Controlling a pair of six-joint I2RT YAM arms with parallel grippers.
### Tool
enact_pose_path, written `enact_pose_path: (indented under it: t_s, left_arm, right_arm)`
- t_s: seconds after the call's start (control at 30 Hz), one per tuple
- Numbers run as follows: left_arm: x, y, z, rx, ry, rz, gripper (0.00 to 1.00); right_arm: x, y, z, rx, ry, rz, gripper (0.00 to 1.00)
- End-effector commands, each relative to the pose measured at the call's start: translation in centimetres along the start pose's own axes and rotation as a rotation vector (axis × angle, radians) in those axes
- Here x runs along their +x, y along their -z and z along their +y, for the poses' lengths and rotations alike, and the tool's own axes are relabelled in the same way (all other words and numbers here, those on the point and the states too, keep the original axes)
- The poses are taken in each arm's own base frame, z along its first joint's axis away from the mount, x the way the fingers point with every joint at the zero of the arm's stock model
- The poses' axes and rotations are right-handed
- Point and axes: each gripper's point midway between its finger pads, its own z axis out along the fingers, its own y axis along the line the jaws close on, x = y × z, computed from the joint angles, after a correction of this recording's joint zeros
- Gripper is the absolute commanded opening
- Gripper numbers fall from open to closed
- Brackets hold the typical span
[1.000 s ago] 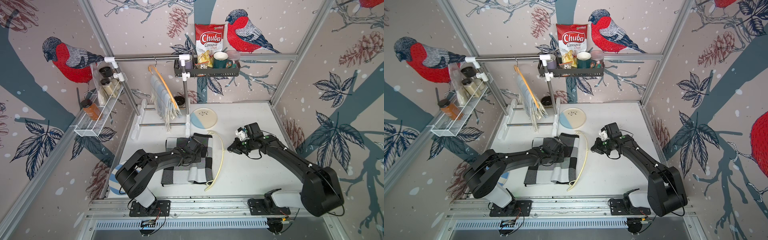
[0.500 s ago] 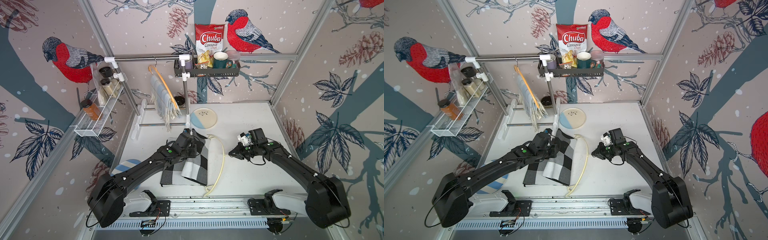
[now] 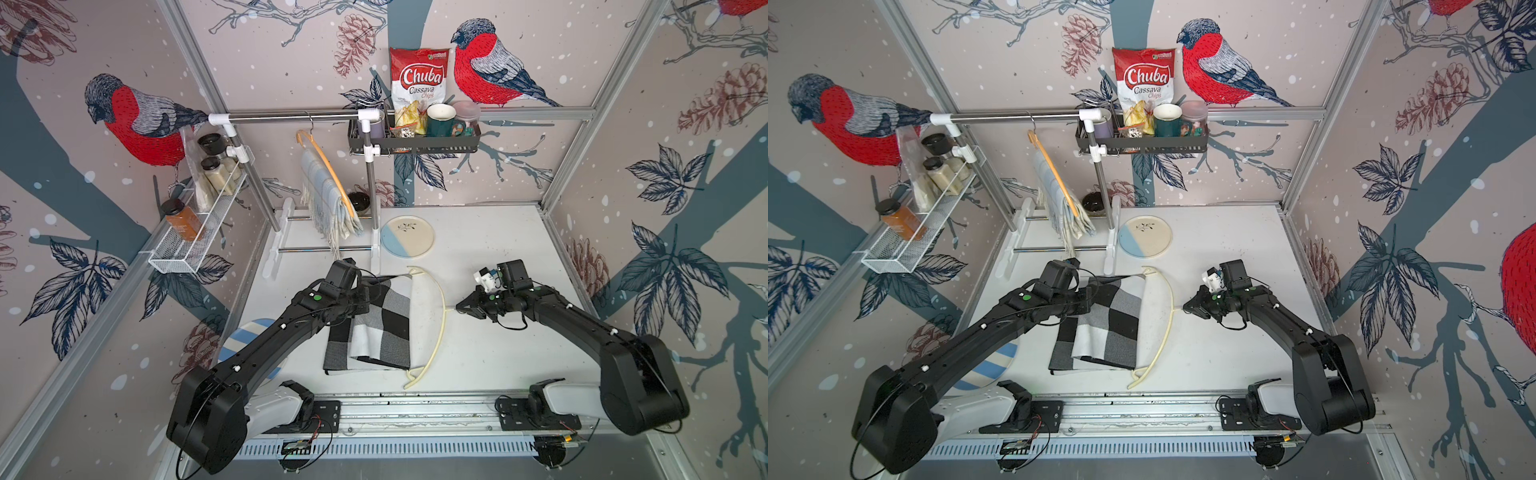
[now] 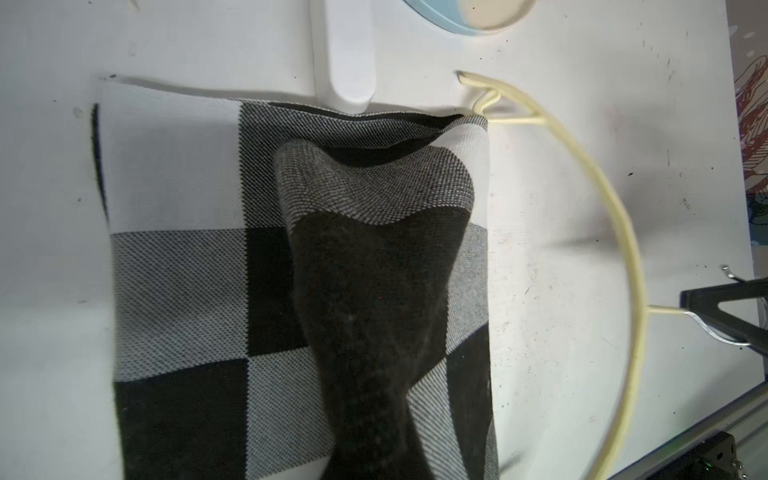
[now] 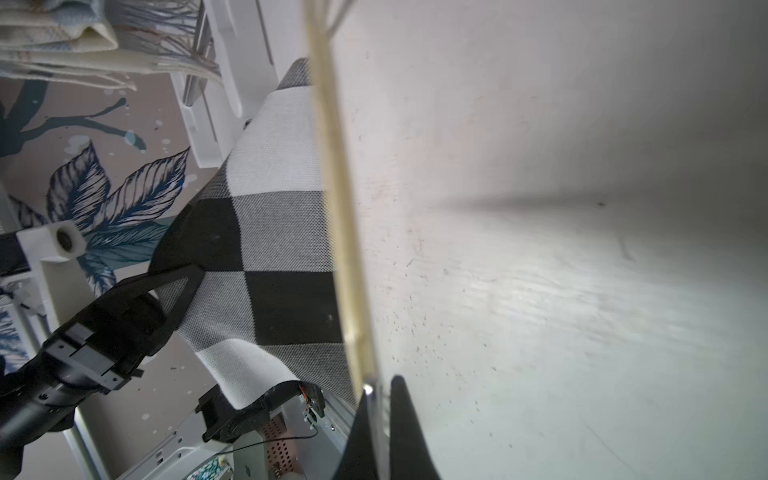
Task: Hang the scarf on the hanger
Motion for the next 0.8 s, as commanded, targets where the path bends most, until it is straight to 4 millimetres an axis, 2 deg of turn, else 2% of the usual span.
enact_pose_path:
  t_s: [0.0,0.07,0.17,0.3,0.53,0.63,0.77]
  left_arm:
    - [-0.6,1.0,1.4,-0.060,-0.002,-0.033,0.00]
    - [-0.5,1.0,2.3,-0.099,0.008,-0.021,0.00]
    - [-0.4,-0.1,2.5,-0.098,0.021,-0.011,0.00]
    - [0.9,-2.4,3.6,-0.132,0.044,0.026,0.00]
    - [3.4,-5.3,6.9,-0.241,0.053,0.087,0.00]
    - [3.7,-5.6,7.3,-0.258,0.057,0.093,0.00]
    - [2.8,-5.3,6.0,-0.188,0.063,0.062,0.00]
  right_arm:
    - [1.1,2.0,-1.7,0.137,-0.017,0.000,0.00]
    - [1.6,2.6,-0.9,0.119,-0.020,-0.001,0.00]
    - [1.7,3.1,-0.4,0.101,-0.029,-0.016,0.00]
    - [1.6,3.4,-0.9,0.141,-0.019,-0.017,0.00]
    - [1.0,4.4,-1.5,0.188,-0.013,-0.049,0.00]
    - [0.6,4.8,-1.6,0.212,-0.006,-0.067,0.00]
    - [0.2,4.6,-1.7,0.223,-0.003,-0.072,0.00]
